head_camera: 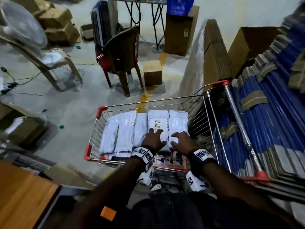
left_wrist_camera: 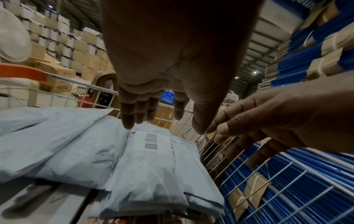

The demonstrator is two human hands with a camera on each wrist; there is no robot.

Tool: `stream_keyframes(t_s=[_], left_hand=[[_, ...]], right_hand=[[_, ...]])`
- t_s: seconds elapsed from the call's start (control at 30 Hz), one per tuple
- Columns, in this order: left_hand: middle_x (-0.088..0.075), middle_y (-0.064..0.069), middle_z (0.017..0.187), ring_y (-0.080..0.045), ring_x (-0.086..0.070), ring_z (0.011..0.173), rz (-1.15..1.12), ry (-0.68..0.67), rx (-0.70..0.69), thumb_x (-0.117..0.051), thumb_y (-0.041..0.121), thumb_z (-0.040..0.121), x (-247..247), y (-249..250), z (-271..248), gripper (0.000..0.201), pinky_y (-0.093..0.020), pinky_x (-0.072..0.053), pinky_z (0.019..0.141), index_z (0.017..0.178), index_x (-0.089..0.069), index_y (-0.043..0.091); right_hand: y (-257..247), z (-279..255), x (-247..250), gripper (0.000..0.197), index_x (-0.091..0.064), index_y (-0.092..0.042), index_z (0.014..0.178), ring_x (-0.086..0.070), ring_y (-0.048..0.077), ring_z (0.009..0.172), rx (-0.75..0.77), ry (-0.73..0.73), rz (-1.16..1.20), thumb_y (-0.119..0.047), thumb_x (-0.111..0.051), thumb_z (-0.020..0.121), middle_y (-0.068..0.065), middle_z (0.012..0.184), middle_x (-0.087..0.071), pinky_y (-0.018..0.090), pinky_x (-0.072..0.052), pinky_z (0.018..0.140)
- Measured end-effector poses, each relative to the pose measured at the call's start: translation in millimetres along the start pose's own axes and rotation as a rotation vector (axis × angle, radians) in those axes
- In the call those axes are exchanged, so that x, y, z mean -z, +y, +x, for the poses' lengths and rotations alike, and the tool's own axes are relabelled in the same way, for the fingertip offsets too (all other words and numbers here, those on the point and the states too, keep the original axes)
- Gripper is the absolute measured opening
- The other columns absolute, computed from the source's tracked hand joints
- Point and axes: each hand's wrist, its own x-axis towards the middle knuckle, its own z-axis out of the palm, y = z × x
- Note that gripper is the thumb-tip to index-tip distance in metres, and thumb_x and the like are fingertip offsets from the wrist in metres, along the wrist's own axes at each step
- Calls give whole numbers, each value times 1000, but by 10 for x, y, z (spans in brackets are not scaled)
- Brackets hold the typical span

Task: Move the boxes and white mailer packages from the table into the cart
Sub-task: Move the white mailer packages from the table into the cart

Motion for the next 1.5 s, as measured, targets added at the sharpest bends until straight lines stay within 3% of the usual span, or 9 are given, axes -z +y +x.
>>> stream_keyframes(t_s=[0.27, 0.43, 0.53, 0.67, 0.77, 0.93, 1.13, 1.33, 1.5], left_hand=[[-52, -14, 123, -31, -58, 110, -198, 183, 27, -67, 42, 87, -30, -181, -1065, 48, -41, -48, 94, 129, -55, 21], [-66, -10, 113, -26, -58, 111, -299, 297, 83, -72, 27, 79, -89, -432, -1806, 40, -32, -43, 94, 117, -66, 14], [-72, -9, 102, -27, -65, 100, -366, 360, 104, -68, 32, 75, -107, -626, -2232, 37, -33, -49, 86, 106, -71, 12], [-68, -11, 109, -28, -61, 100, -365, 402, 161, -68, 22, 83, -112, -875, -2726, 33, -28, -40, 78, 115, -66, 13], [-64, -13, 111, -28, -57, 105, -380, 417, 238, -62, 29, 86, -124, -1129, -3099, 40, -33, -38, 82, 123, -61, 14], [-61, -10, 112, -24, -60, 101, -421, 533, 398, -61, 21, 89, -99, -1681, -3729, 37, -27, -39, 75, 125, -59, 18], [-66, -8, 107, -25, -65, 94, -515, 693, 555, -61, 20, 88, -109, -2379, -4728, 34, -30, -49, 74, 121, -62, 19], [-60, -5, 102, -21, -58, 95, -530, 816, 769, -63, 22, 86, -309, -3086, -5916, 33, -22, -30, 67, 119, -62, 24], [-60, -8, 103, -21, -60, 97, -576, 911, 880, -64, 21, 87, -531, -3527, -6800, 32, -24, -37, 75, 119, -63, 22]], right_hand=[[-367, -827, -178, 24, -63, -32, 110, -61, 26, 105, 72, 99, -14, -39, -60, 88, 7, 118, -56, 36, -50, 88], [-590, -1306, -527, 25, -69, -25, 108, -60, 26, 108, 181, 66, 42, -29, -65, 83, 8, 114, -65, 34, -47, 93], [-789, -1505, -757, 20, -69, -21, 102, -61, 26, 106, 273, 44, 95, -22, -66, 82, 9, 113, -67, 36, -47, 94], [-1139, -1721, -1015, 27, -71, -22, 102, -63, 25, 101, 312, 5, 127, -30, -63, 78, 7, 105, -70, 36, -49, 90], [-1391, -1787, -1301, 36, -69, -26, 101, -67, 21, 97, 388, -42, 136, -43, -55, 72, 0, 101, -72, 38, -53, 85], [-2066, -2203, -1588, 25, -68, -19, 108, -63, 25, 99, 581, -106, 97, -24, -67, 83, 9, 105, -66, 38, -51, 87], [-2952, -2784, -2240, 30, -63, -25, 117, -63, 23, 100, 767, -238, -26, -31, -62, 88, 7, 112, -60, 36, -51, 85], [-3716, -3640, -3043, 31, -61, -27, 120, -63, 21, 101, 893, -405, -103, -29, -59, 89, 7, 117, -57, 36, -52, 86], [-4176, -4316, -3692, 29, -60, -30, 118, -62, 18, 94, 1003, -476, -129, -31, -59, 90, 3, 112, -56, 34, -50, 82]])
